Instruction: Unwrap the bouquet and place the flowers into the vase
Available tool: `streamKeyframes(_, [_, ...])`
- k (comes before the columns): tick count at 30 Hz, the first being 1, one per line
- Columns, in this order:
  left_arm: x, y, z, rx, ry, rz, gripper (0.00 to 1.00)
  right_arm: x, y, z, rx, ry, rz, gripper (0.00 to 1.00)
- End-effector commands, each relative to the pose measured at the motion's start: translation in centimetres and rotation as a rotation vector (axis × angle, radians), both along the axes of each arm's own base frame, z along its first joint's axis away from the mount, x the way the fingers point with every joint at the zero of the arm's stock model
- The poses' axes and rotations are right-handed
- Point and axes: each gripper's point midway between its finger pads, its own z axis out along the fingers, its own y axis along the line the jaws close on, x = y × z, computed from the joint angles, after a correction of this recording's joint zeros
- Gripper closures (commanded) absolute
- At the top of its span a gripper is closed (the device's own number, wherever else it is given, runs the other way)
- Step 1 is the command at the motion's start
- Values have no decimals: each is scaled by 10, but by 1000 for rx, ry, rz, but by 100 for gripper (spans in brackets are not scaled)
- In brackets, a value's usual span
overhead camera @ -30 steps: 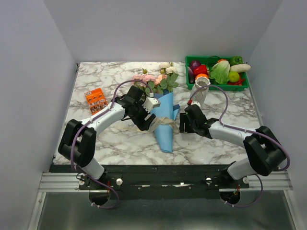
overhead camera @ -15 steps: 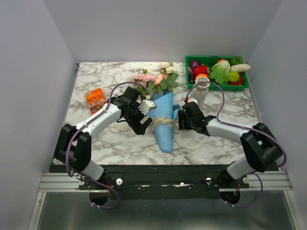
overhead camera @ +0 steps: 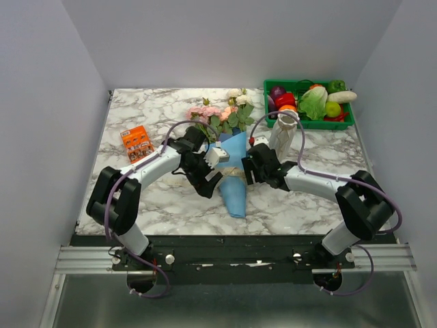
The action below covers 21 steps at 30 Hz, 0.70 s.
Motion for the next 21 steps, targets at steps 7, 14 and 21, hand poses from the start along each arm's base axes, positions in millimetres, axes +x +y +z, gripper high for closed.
streamKeyframes(7, [32,-44,4,-71,-59,-1,1,8,42,3,60,-29,189,21])
streamKeyframes(14, [44,-60,-6,-67,-59,-17,8,5,59,2,128,-36,252,45])
streamKeyframes(21, [43,-58,-8,-47,-81,-15,58,-2,54,3,161,-47,233,92])
